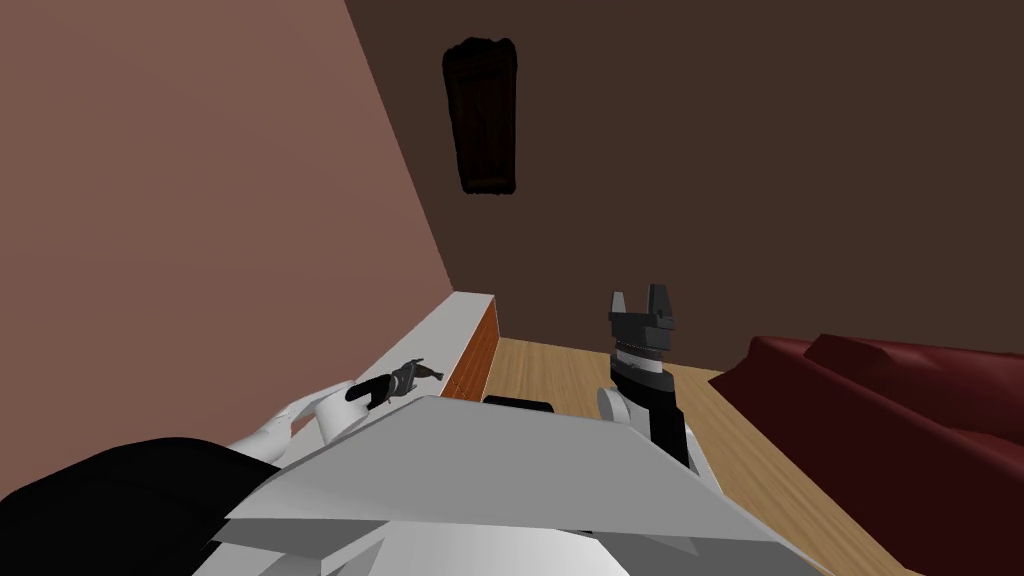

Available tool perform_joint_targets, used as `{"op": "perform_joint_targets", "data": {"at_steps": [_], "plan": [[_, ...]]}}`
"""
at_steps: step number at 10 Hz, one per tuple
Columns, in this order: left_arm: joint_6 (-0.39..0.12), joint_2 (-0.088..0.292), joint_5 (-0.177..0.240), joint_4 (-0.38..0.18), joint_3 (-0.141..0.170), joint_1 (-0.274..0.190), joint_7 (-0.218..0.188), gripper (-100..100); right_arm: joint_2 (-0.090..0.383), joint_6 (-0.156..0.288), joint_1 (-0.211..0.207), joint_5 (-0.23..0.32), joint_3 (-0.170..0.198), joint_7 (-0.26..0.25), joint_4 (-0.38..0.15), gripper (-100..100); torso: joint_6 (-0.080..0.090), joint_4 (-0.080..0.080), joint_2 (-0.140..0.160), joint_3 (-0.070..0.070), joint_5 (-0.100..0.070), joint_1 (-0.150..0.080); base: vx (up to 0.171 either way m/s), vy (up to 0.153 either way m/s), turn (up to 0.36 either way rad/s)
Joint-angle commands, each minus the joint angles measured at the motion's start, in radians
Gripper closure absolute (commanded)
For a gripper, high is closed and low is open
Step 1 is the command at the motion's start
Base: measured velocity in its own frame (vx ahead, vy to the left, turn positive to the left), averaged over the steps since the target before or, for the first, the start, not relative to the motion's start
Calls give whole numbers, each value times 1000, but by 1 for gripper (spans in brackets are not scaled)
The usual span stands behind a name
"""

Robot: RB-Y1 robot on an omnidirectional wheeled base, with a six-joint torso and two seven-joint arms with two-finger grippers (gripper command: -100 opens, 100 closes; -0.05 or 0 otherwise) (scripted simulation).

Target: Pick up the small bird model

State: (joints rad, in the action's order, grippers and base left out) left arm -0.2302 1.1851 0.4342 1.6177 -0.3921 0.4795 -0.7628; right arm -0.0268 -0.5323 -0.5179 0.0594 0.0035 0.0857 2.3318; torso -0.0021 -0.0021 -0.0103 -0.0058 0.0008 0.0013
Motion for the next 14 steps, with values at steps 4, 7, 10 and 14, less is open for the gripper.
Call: {"op": "perform_joint_targets", "data": {"at_steps": [4,7,10,14], "plan": [[4,-46,-6,-44,1,-15,18,-100,0,0,0,0,0,0,0,0,0,1,4,2,0,-1,7,9,-55],[6,-54,-6,-54,2,-19,22,100,0,0,0,0,0,0,0,0,-1,1,5,3,0,0,-7,13,-41],[7,-54,-6,-54,2,-19,22,100,0,0,0,0,0,0,0,0,-1,0,4,2,0,-1,0,0,0],[-1,-8,-1,-8,-1,-2,2,100,0,0,0,0,0,0,0,0,-2,0,4,2,-1,-3,8,-11,67]]}}
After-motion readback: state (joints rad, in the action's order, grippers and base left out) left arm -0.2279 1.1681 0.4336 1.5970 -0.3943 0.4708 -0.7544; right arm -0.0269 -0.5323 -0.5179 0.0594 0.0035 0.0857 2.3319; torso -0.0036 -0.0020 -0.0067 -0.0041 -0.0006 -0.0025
